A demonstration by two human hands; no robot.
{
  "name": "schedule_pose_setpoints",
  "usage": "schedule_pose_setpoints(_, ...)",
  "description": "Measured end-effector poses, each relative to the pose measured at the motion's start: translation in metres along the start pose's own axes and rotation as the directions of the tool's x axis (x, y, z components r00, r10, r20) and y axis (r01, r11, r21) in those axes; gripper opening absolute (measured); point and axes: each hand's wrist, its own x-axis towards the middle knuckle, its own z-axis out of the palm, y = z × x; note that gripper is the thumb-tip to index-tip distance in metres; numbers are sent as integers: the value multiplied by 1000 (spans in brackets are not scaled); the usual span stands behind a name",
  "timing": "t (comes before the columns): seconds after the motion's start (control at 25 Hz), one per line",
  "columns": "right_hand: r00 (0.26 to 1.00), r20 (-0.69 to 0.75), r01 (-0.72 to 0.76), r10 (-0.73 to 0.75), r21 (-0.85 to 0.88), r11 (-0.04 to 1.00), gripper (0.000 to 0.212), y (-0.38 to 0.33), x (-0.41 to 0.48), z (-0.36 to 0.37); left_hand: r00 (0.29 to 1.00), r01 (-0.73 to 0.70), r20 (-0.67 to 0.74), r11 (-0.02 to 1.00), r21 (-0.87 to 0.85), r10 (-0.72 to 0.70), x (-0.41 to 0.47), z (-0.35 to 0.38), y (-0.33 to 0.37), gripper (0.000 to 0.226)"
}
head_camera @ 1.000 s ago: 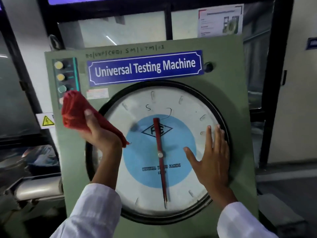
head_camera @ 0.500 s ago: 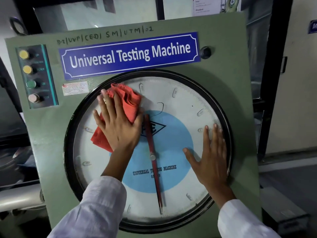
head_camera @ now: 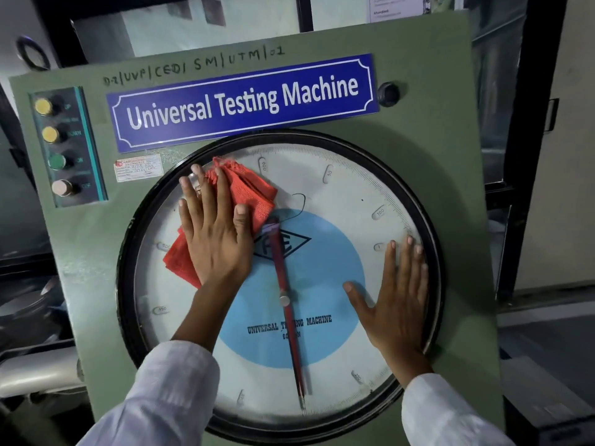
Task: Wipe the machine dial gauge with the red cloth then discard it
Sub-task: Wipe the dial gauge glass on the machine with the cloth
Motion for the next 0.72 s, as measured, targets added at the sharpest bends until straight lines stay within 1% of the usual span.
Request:
schedule_pose_setpoints(0.08,1000,-25,-9,9,-14,1000,108,-1,-1,3,999,-16,-46,998,66,20,1,8,15,64)
schedule_pose_setpoints(0.12,999,-35,-15,14,-23,1000,109,-1,-1,4,997,-56,-49,995,84,61,4,12,25,63)
schedule_pose_setpoints(0.24,999,-47,-14,12,-43,999,111,-2,-1,7,969,-245,3,960,133,247,10,29,64,63)
schedule_pose_setpoints(0.32,998,-57,-6,4,-50,999,111,-2,-3,8,927,-375,50,920,118,371,10,42,94,64)
schedule_pose_setpoints(0.44,998,-57,13,-15,-32,999,109,-1,-2,8,827,-560,129,824,90,548,6,53,121,64)
schedule_pose_setpoints(0.52,998,-61,27,-28,-29,999,108,-3,2,8,769,-634,165,769,84,617,12,52,116,64)
schedule_pose_setpoints(0.56,997,-64,33,-35,-22,999,108,-4,4,7,759,-647,165,757,88,630,18,48,109,64)
schedule_pose_setpoints(0.6,997,-63,40,-41,-9,999,108,-5,6,6,773,-632,157,768,105,615,26,42,97,65)
schedule_pose_setpoints(0.64,997,-61,48,-48,2,999,107,-5,8,4,811,-583,143,803,125,567,33,34,82,65)
schedule_pose_setpoints(0.72,997,-58,56,-55,12,998,108,-5,10,2,908,-418,98,896,149,408,44,13,39,66)
